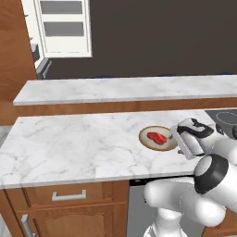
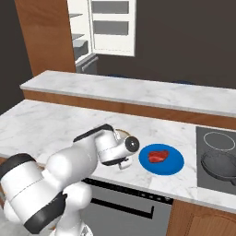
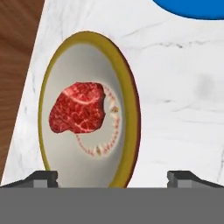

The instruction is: Place one of the steaks on the plate and the other in the bowl. Then place the bowl in the fridge.

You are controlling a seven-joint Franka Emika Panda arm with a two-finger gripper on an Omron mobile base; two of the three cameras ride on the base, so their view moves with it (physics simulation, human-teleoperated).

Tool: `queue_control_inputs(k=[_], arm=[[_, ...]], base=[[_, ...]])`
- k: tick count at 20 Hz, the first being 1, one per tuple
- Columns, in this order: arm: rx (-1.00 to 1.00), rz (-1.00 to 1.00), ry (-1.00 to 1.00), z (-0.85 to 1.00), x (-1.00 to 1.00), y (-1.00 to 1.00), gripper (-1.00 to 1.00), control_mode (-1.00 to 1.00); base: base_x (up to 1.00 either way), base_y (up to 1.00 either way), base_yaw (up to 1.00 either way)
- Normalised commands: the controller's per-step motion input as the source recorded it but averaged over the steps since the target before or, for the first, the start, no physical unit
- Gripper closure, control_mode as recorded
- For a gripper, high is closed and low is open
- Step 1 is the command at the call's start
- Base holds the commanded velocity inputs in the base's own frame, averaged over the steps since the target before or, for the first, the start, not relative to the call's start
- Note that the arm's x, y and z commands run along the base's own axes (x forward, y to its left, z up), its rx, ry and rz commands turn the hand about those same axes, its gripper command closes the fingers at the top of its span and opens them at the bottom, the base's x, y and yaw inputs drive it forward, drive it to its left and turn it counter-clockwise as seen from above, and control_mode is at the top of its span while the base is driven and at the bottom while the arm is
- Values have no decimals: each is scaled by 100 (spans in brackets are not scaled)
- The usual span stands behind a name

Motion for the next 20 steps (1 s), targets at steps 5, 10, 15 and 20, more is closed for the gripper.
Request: queue_control_inputs(k=[5,10,15,20], arm=[[0,0,0,-29,34,0,-100,-100],[0,0,1,-26,33,0,-100,-100],[0,0,1,-25,28,0,-100,-100],[0,0,2,-32,20,0,-100,-100]], base=[[0,0,0],[0,0,0],[0,0,0],[0,0,0]])
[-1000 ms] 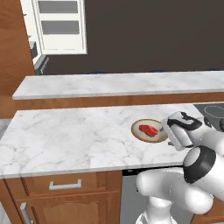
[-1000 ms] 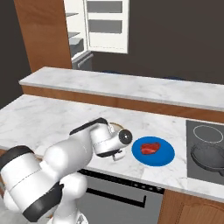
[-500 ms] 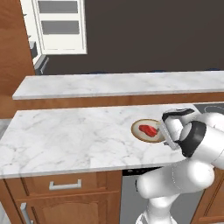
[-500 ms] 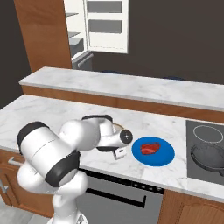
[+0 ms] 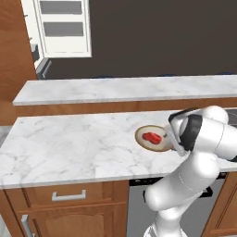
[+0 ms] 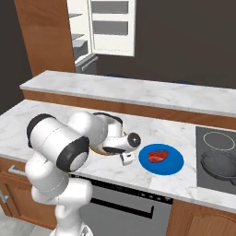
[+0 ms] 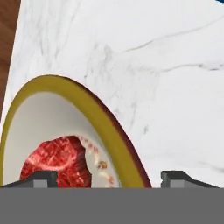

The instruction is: Place one of the steaks on the plate and the other in the bowl. Then place the bowl in the fridge.

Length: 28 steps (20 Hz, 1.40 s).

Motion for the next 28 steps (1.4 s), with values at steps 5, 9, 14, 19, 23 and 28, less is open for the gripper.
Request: queue_control_inputs(k=[5,9,14,19,23,28], arm=[[0,0,2,-26,19,0,100,-100],[0,0,0,-5,11,0,100,-100],[0,0,0,0,0,0,100,-100],[0,0,0,0,0,0,100,-100],[0,0,0,0,3,0,100,-100],[0,0,-23,25,-25,-1,100,-100]], base=[[0,0,0],[0,0,0],[0,0,0],[0,0,0],[0,0,0],[0,0,0]])
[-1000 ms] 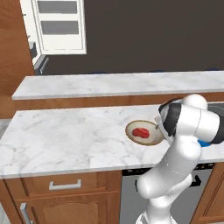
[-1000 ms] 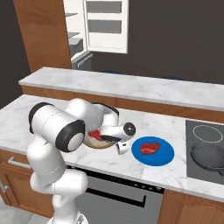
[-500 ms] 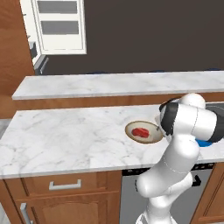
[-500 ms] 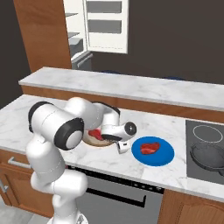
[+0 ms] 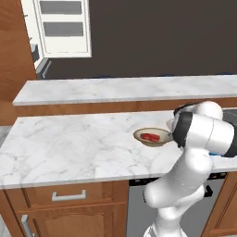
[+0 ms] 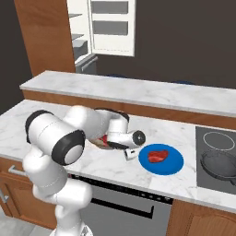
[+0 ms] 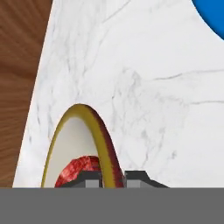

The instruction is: Place one of the steaks on the plate and the other in the bowl. Then place the bowl in the fridge.

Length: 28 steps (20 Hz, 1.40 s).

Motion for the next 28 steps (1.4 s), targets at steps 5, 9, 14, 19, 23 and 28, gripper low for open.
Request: queue_control_inputs(k=[5,9,14,19,23,28], arm=[[-1,1,-35,81,-45,0,100,-100],[-8,10,-38,98,-48,0,100,-100],[-8,14,-16,100,-59,-7,100,-100],[-10,16,17,100,-85,-9,100,-100],[-5,15,38,89,-93,-3,100,-100],[1,8,18,12,-100,0,100,-100]], base=[[0,0,0],[0,0,0],[0,0,0],[0,0,0],[0,0,0],[0,0,0]])
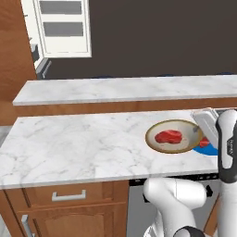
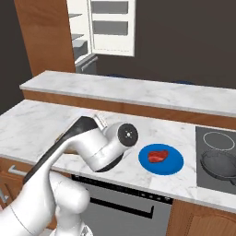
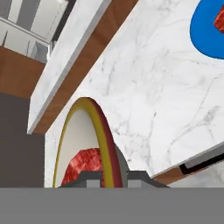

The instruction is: Place one of the steaks on the plate and the other in the bowl. Then place the bowl in the fridge.

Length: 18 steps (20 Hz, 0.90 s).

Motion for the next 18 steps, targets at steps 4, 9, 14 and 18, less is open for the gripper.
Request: queue_control_inputs(k=[4,9,14,18], arm=[[3,4,-7,-14,-100,0,100,-100],[4,4,-12,0,-96,0,100,-100],[0,3,-1,2,-62,0,100,-100],[0,0,0,0,-10,0,100,-100]], base=[[0,0,0],[0,0,0],[0,0,0],[0,0,0]])
